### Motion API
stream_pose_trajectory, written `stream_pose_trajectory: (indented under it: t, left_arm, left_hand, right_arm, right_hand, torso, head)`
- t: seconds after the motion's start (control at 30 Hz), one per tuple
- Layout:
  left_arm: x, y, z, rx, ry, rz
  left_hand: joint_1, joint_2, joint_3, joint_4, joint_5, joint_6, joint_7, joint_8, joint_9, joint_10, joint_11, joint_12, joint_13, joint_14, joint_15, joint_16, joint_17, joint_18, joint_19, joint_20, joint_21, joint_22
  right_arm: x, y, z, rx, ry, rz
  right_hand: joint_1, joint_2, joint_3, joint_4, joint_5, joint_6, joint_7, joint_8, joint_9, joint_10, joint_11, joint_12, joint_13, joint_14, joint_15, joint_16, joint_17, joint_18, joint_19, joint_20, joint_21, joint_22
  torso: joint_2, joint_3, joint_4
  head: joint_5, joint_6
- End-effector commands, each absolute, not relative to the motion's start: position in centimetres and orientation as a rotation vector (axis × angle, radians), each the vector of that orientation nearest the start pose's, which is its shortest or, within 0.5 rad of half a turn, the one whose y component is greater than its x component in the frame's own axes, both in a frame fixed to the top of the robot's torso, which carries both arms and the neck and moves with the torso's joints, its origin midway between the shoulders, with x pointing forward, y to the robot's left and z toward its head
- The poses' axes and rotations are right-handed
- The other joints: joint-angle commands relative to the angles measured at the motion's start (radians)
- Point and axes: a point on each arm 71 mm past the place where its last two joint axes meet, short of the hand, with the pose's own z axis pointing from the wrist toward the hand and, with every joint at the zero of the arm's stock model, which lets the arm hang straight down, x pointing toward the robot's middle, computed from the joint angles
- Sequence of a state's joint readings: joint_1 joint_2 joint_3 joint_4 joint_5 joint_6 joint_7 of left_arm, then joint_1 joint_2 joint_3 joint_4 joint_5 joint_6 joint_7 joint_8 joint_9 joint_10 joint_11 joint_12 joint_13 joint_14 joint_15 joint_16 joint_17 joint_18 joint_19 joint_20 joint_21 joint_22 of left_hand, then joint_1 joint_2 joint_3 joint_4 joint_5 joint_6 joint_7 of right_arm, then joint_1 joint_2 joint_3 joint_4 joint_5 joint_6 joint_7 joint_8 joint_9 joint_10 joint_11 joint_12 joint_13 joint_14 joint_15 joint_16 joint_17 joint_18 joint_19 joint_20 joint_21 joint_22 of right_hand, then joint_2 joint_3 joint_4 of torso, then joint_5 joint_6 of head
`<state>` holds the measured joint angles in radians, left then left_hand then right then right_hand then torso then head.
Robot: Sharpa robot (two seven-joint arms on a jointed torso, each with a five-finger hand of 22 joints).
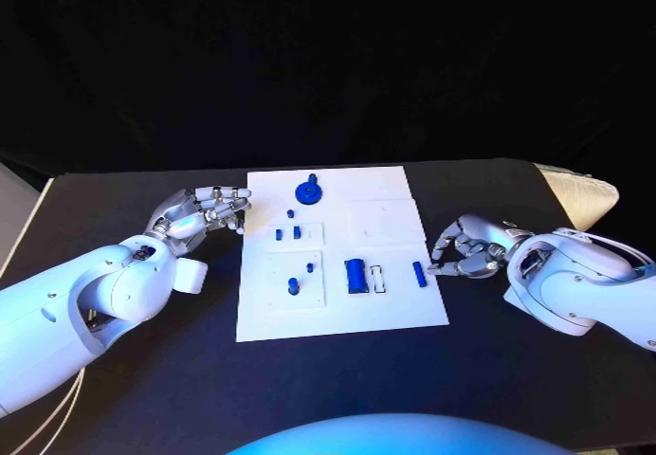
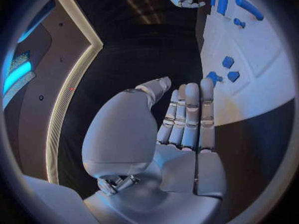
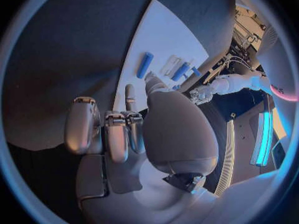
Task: Assemble the parts on the task board
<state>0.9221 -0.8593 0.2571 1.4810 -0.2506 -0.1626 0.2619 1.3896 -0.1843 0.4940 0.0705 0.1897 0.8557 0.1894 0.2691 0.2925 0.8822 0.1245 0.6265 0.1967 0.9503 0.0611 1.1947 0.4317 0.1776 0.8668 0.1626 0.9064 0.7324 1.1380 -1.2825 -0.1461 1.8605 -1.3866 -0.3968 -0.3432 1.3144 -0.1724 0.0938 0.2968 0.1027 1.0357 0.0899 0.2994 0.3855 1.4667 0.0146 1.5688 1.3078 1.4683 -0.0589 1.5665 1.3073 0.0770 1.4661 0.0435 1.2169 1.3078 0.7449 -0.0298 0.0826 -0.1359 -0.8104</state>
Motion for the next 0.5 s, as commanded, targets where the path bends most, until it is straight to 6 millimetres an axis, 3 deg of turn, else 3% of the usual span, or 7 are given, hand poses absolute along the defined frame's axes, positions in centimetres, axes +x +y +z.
stream_pose_trajectory:
  t: [0.03, 0.5]
  left_arm:
    - [48.0, 22.7, -21.2, -1.077, 1.512, -1.584]
    - [47.9, 22.9, -21.3, -1.080, 1.516, -1.578]
  left_hand:
    - [0.002, -0.003, -0.003, 0.005, 0.003, -0.005, 0.001, 0.005, -0.001, -0.007, 0.002, 0.005, 0.002, -0.002, -0.001, 0.006, 0.001, 0.005, 0.004, -0.003, -0.006, -0.001]
    - [0.004, -0.002, -0.003, 0.006, 0.003, -0.003, 0.001, 0.007, -0.001, -0.014, 0.002, 0.006, 0.002, 0.000, 0.000, 0.009, 0.002, 0.005, 0.005, -0.003, -0.006, -0.001]
  right_arm:
    - [38.0, -31.5, -22.1, 0.151, 1.875, 0.301]
    - [37.8, -30.3, -23.2, 0.179, 1.916, 0.278]
  right_hand:
    - [-0.023, -0.003, -0.010, -0.002, 0.007, 0.012, -0.001, -0.010, -0.002, 0.104, -0.004, 0.002, 0.263, 0.100, 0.004, 0.000, 0.252, -0.013, 0.018, 0.006, 0.002, 0.080]
    - [-0.065, -0.003, -0.018, -0.002, 0.017, 0.033, -0.007, -0.011, 0.000, 0.104, -0.009, 0.002, 0.263, 0.101, 0.000, 0.002, 0.257, -0.013, 0.021, 0.004, 0.007, 0.085]
  torso:
    - [-0.001, -0.0009, 0.0020]
    - [0.001, -0.0020, 0.0012]
  head:
    - [0.001, 0.001]
    - [0.006, -0.004]
